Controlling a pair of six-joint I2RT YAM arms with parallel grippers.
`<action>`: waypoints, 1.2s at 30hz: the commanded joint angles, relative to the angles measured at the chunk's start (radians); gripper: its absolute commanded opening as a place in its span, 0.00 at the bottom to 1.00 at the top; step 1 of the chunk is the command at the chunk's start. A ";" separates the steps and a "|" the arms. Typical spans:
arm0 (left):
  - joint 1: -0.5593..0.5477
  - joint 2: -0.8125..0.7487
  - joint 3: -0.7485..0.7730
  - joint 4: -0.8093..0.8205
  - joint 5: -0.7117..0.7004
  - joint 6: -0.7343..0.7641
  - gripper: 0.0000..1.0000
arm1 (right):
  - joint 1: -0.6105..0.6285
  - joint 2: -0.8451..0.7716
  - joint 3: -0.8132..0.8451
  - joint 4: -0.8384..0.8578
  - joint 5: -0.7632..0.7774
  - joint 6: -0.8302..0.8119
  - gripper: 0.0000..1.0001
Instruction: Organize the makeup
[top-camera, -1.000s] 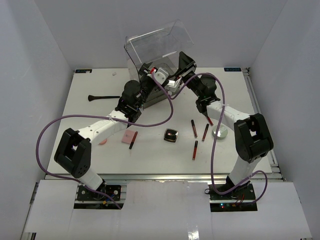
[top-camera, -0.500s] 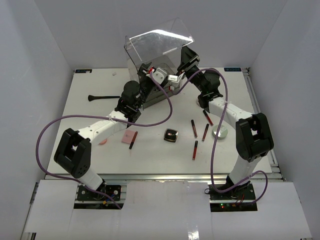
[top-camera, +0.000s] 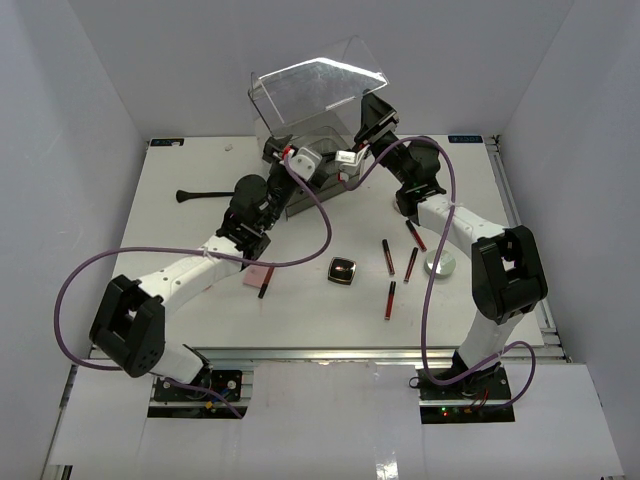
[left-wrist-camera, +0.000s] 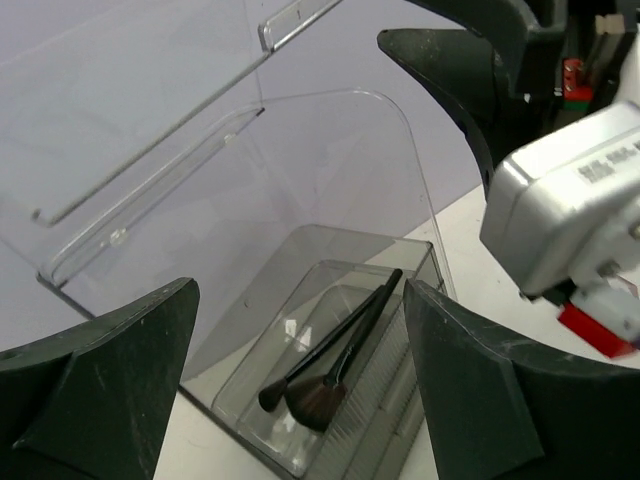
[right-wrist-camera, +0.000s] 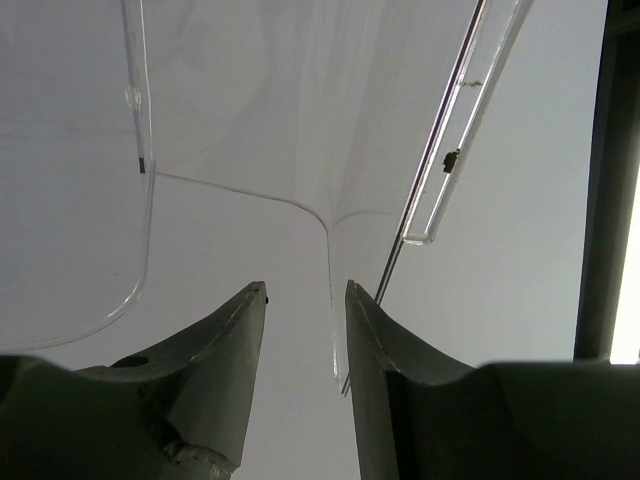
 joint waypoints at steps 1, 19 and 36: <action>0.001 -0.133 -0.113 -0.009 0.003 -0.131 0.94 | -0.008 -0.023 0.061 0.047 -0.014 -0.001 0.45; 0.488 -0.324 -0.480 -0.311 0.187 -1.236 0.88 | -0.008 -0.035 0.057 0.022 -0.001 0.036 0.45; 0.788 0.498 0.508 -1.292 0.085 -1.524 0.90 | -0.007 -0.064 -0.019 0.058 -0.007 0.048 0.45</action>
